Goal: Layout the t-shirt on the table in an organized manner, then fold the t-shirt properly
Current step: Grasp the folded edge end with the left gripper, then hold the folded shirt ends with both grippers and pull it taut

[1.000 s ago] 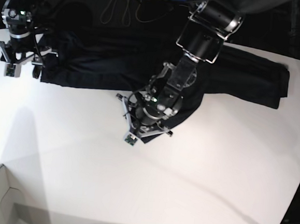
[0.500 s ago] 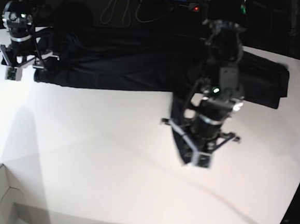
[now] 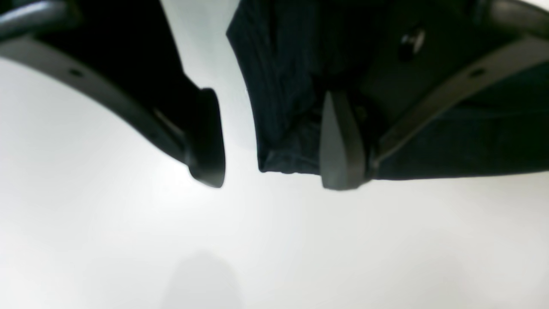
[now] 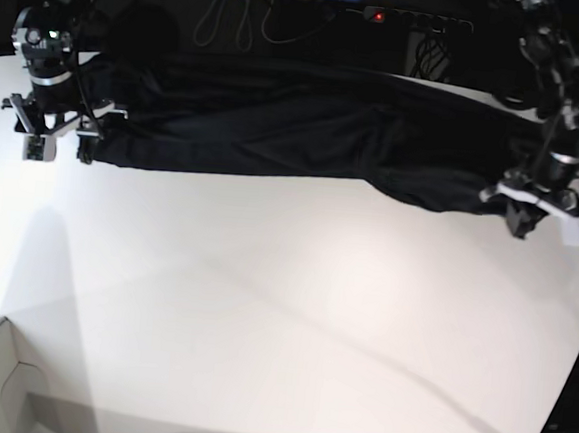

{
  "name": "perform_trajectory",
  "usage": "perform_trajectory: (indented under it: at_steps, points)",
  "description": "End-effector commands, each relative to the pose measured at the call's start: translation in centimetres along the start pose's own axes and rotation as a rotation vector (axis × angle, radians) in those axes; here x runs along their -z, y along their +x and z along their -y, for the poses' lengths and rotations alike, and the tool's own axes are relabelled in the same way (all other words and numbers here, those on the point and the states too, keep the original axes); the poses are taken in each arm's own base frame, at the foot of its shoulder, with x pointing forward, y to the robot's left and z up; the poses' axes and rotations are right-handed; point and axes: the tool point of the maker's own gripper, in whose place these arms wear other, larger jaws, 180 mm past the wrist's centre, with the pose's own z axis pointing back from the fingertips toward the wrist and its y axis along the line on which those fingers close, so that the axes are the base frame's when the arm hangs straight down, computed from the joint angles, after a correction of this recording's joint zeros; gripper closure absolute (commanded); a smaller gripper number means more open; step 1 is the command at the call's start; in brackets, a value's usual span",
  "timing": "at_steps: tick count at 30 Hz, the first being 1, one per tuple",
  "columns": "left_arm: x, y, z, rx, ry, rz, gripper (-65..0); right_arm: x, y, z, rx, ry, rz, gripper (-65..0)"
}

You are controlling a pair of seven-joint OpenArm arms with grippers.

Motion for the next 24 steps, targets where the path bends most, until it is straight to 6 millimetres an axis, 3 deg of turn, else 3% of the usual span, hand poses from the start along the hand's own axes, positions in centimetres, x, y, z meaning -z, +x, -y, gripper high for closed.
perform_trajectory:
  at_steps: [1, 7, 15, 24]
  points:
    - [-0.6, 2.0, -0.3, 0.004, -0.010, 0.063, -0.3, -0.2, 1.3, 0.3, -0.005, -0.005, 0.047, -35.2]
    - [-2.2, 2.3, -3.7, -0.022, 0.060, 0.075, -0.3, -0.2, 1.3, 0.3, -0.005, -0.005, 0.047, -35.2]
    - [-1.4, -1.8, -7.1, -0.098, 0.126, -0.031, -0.3, -0.3, 1.1, 0.3, -0.006, -0.006, 0.042, -35.2]
    - [-0.8, -3.9, -9.9, -0.116, 0.174, -0.105, -0.3, -0.3, 1.0, 0.4, -0.006, -0.008, 0.040, -35.2]
